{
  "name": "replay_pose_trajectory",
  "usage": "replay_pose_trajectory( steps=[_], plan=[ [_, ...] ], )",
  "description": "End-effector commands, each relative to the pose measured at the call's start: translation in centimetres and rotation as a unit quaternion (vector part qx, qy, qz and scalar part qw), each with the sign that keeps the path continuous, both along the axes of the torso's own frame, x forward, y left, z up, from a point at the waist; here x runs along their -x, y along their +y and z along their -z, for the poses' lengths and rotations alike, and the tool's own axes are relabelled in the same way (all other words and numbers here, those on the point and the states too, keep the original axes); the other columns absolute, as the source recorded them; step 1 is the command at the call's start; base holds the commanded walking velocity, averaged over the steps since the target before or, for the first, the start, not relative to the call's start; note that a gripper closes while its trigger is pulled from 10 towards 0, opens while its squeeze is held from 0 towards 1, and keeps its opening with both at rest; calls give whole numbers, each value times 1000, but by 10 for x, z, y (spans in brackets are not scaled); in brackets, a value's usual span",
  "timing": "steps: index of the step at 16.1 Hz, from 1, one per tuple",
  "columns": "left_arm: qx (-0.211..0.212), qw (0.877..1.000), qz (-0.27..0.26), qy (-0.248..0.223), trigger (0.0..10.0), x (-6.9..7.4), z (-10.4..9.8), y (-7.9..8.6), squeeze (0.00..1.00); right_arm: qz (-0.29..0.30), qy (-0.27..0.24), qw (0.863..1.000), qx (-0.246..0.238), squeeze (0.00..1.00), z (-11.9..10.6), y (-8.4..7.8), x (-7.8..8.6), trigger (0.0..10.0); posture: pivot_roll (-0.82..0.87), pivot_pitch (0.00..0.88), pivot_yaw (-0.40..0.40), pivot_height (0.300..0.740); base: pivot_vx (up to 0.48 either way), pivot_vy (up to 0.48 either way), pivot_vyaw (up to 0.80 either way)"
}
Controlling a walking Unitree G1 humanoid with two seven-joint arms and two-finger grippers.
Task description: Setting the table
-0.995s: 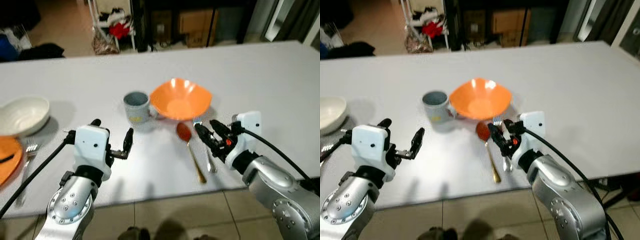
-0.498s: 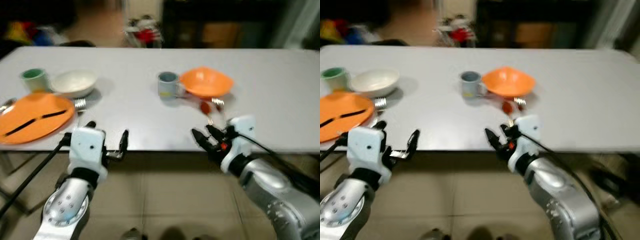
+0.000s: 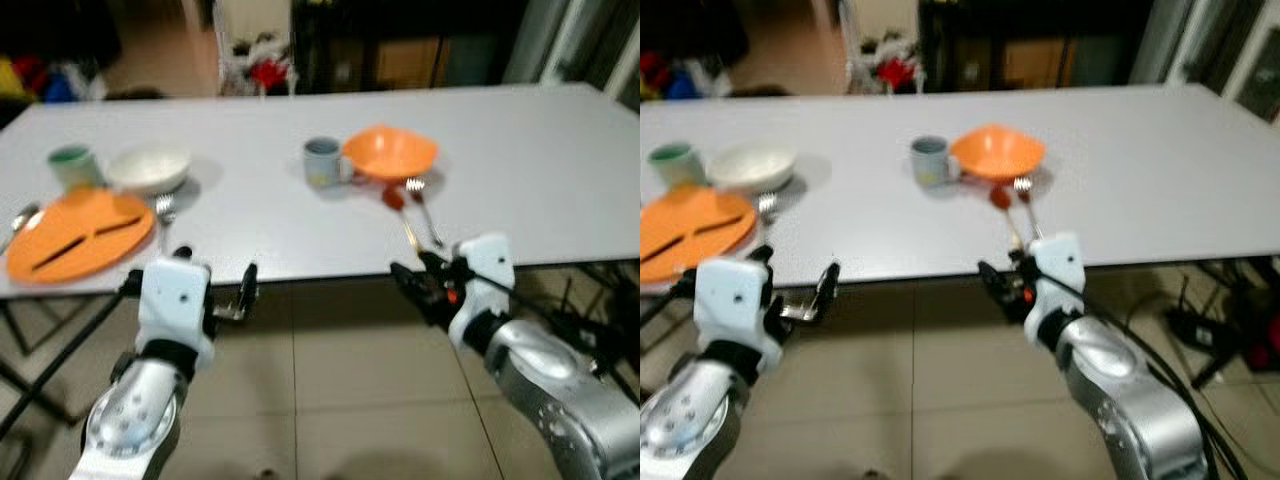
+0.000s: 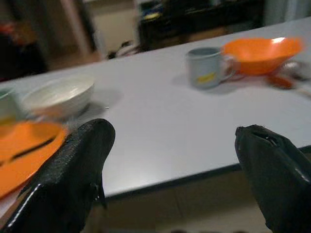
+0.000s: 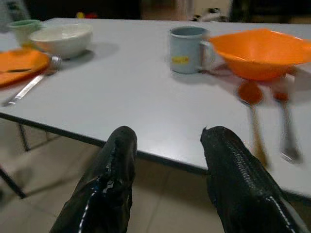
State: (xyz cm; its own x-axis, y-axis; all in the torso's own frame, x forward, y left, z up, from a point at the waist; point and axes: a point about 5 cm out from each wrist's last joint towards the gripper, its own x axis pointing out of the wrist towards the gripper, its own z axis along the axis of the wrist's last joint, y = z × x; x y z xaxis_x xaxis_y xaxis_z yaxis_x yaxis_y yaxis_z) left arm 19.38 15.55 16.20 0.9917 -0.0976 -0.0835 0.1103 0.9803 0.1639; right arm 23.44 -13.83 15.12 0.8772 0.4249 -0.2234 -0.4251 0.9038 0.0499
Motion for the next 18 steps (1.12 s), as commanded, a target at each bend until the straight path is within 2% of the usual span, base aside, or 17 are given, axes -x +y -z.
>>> replay_pose_trajectory(
  steps=[1,2,3,4,6,8,10,12,13,14,15,18],
  plan=[
    [-5,1000,-13,-9,10000,0,-1,4,0,-3,-5,1000,0,0,-1,1,-2,10000,-49,0,55,740,0,0,800],
    [3,999,-35,-7,10000,2,2,9,0,2,-11,1000,-5,0,-1,0,-2,10000,-50,0,54,740,0,0,800],
    [2,997,-80,-1,10000,7,12,21,0,27,-25,999,-1,0,0,-4,-3,10000,-51,0,52,740,0,0,800],
    [-9,994,-110,5,10000,12,18,29,0,47,-32,998,7,0,2,-10,-4,10000,-51,5,56,740,0,0,800],
    [-8,992,-126,3,10000,17,18,32,0,72,-38,997,19,0,6,-20,-3,10000,-42,7,47,740,0,0,800],
    [-14,991,-129,12,10000,26,22,37,0,75,-36,996,21,0,11,-23,-3,10000,-30,1,27,740,0,0,800],
    [-19,991,-128,25,10000,30,26,37,0,60,-37,997,26,0,13,-18,-5,10000,-33,6,45,740,0,0,800],
    [-3,992,-122,31,10000,32,30,32,0,35,-35,998,26,0,16,-13,-4,10000,-28,11,27,740,0,0,800],
    [14,991,-128,29,10000,33,29,32,439,29,-27,999,24,0,19,-12,-2,10000,-21,24,21,740,0,0,800],
    [23,991,-132,27,10000,34,28,31,831,26,-20,999,21,0,21,-13,0,10000,-18,24,17,740,0,0,800],
    [27,990,-135,25,10000,35,27,31,1000,27,-7,1000,13,1000,26,-13,2,10000,-18,24,17,740,0,0,800],
    [6,992,-127,24,10000,38,27,31,1000,31,-2,1000,5,1000,30,-14,3,10000,-12,24,8,740,0,0,800]
  ],
)
